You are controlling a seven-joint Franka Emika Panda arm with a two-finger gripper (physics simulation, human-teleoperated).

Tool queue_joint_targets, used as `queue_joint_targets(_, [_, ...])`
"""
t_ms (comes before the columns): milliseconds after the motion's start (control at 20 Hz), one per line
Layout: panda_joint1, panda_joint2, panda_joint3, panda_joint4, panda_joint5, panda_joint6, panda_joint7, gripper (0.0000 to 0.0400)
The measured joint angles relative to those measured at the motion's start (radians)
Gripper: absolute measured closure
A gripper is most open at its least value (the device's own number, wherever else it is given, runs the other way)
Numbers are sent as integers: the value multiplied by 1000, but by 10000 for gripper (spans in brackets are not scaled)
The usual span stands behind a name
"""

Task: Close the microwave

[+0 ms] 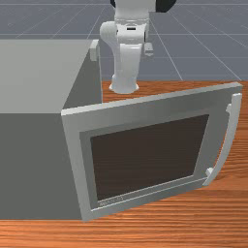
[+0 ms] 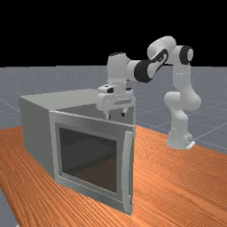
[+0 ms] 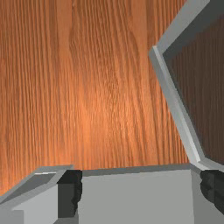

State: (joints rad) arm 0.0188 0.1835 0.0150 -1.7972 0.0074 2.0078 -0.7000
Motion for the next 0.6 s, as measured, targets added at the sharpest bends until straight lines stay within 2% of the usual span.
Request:
queue_joint_targets(350, [60,15,34,19,-11,-4,122,0])
queue_joint_targets(600, [64,2,40,45,-10,-37,80,0])
